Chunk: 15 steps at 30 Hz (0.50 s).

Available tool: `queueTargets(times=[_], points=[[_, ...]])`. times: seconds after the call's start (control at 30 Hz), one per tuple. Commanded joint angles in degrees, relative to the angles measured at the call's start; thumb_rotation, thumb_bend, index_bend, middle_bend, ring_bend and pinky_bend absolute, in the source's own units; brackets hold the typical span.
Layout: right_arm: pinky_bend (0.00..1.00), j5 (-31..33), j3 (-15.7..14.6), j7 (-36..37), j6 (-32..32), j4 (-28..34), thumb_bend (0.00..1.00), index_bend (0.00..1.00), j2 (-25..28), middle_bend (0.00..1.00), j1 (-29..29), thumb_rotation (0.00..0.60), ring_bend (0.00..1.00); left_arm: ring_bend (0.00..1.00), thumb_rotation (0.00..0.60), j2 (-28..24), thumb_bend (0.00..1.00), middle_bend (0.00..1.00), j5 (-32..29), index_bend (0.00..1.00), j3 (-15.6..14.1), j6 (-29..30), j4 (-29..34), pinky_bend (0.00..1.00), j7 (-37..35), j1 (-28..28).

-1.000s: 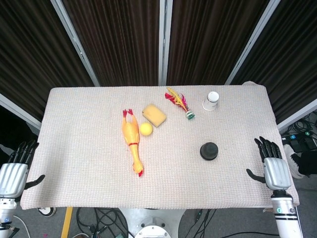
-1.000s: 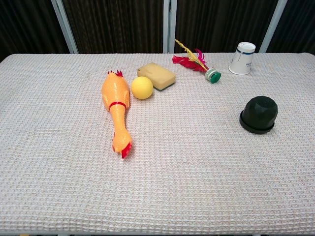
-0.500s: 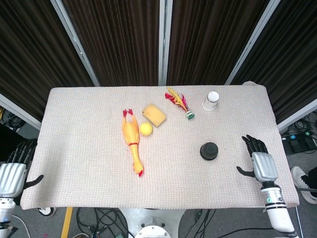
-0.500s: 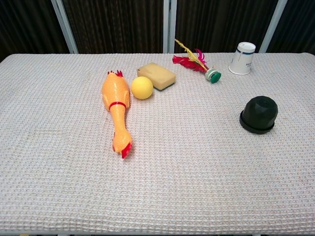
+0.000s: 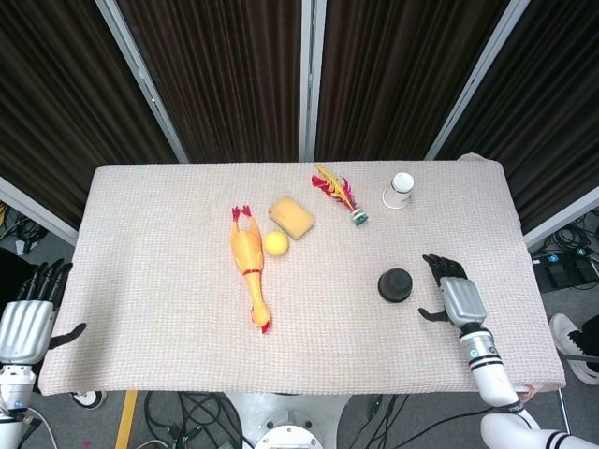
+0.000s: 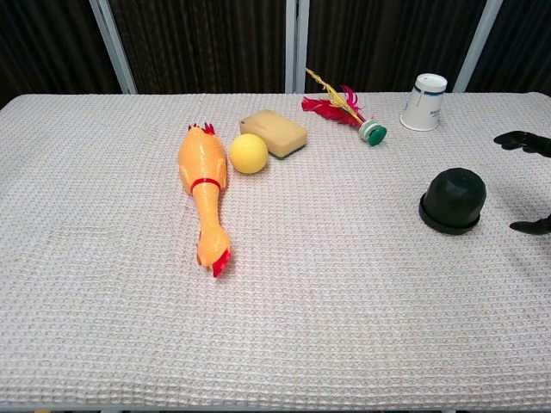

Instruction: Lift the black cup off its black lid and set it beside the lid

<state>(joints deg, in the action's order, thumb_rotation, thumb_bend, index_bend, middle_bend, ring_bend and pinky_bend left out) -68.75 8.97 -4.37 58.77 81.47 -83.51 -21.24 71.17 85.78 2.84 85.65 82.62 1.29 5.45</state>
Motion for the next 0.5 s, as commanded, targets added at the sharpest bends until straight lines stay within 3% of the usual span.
queueTargets(times=[0.03, 0.5], points=[[0.00, 0.54, 0.08, 0.55, -1.02, -1.29, 0.09, 0.00, -1.11, 0.07, -0.76, 0.600, 0.00, 0.00, 0.600, -0.04, 0.13, 0.03, 0.18, 0.04, -0.17, 0.08, -0.32, 0.19, -0.39, -0.09], [0.00, 1.47, 0.41, 1.54, -3.08, -6.08, 0.09, 0.00, -5.65, 0.08, -3.29, 0.600, 0.00, 0.00, 0.600, 0.00, 0.13, 0.03, 0.67, 0.04, -0.77, 0.79, -1.72, 0.19, -1.62, -0.72]])
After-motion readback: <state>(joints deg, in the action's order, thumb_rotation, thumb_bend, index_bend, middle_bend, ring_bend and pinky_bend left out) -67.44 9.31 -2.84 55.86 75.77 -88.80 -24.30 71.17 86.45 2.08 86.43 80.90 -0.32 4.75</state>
